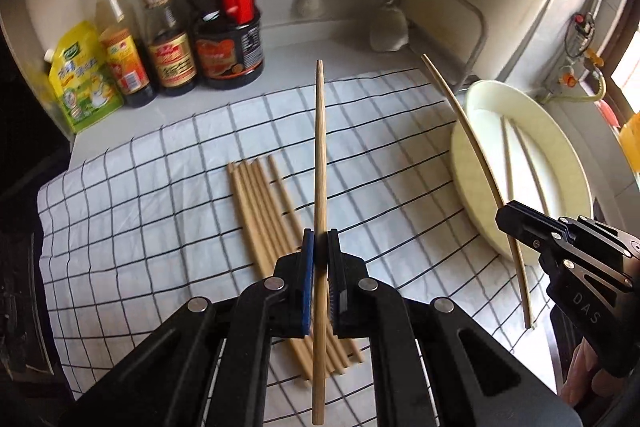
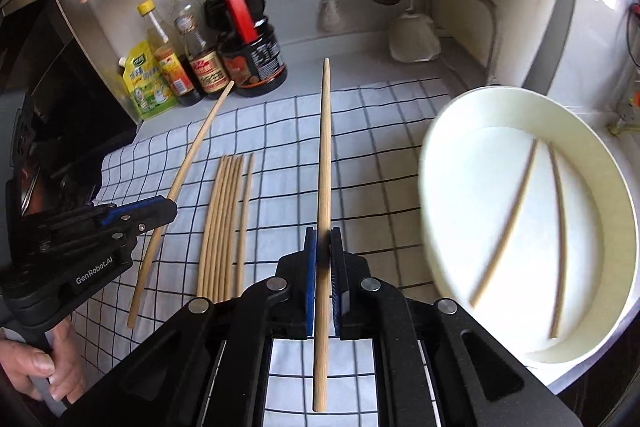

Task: Organize utensils
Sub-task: 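Carry both held chopsticks over the white basin, then open the left tool while the right tool opens over the basin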

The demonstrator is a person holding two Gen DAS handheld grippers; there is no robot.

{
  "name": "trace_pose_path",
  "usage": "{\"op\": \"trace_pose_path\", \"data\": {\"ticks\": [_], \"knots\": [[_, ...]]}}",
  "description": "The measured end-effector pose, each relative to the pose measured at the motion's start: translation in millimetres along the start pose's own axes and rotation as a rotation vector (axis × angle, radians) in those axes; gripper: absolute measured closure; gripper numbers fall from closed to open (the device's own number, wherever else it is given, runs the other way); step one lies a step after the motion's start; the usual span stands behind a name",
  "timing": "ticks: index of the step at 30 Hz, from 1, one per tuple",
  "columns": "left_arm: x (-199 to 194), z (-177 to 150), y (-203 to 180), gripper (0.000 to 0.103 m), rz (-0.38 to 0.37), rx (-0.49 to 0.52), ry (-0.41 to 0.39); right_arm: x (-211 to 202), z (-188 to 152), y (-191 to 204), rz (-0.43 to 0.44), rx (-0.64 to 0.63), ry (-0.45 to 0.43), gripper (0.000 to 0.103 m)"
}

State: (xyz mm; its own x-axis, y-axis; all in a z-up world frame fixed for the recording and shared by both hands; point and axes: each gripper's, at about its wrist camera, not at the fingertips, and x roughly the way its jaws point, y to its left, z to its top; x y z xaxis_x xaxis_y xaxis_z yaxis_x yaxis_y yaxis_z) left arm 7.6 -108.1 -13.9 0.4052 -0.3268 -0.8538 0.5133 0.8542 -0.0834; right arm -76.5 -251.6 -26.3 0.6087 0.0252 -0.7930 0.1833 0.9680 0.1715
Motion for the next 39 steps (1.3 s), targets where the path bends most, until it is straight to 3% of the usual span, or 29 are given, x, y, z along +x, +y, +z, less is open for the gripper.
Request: {"op": "trace_pose_path", "data": {"ticks": [10,17,23,31,33,35,36,37,39], "knots": [[19.9,45.9,-119.9,0.096,-0.186,0.209,0.0,-36.6,-4.7,-116.1,-0.124,0.229,-0.058,0.097],[46.0,69.1,-187.2,0.096,-0.227,0.319,0.042,-34.9,-5.6,-184.3,-0.18,0.357,-0.05,0.097],[77.7,75.6,-222.2,0.096,-0.232,0.38,0.094,-17.2,-8.9,-203.0,-0.182,0.398,-0.01,0.097],[101.6,77.0,-225.1,0.095,-0.195,0.388,0.16,-5.1,-12.3,-207.5,-0.177,0.41,0.016,0.096],[100.2,77.6,-225.3,0.088,-0.189,0.386,0.155,-4.1,-12.9,-209.4,-0.173,0.418,0.021,0.096],[96.5,78.2,-223.9,0.058,-0.17,0.381,0.136,-4.7,-12.8,-209.7,-0.173,0.422,0.023,0.096],[93.6,78.9,-221.8,0.051,-0.164,0.373,0.123,-6.6,-13.0,-209.9,-0.175,0.424,0.016,0.094],[90.6,80.7,-219.1,0.045,-0.164,0.364,0.113,-8.9,-12.7,-209.5,-0.18,0.423,0.007,0.089],[85.5,83.2,-214.0,0.045,-0.158,0.349,0.103,-14.0,-11.3,-207.9,-0.191,0.414,-0.01,0.086]]}}
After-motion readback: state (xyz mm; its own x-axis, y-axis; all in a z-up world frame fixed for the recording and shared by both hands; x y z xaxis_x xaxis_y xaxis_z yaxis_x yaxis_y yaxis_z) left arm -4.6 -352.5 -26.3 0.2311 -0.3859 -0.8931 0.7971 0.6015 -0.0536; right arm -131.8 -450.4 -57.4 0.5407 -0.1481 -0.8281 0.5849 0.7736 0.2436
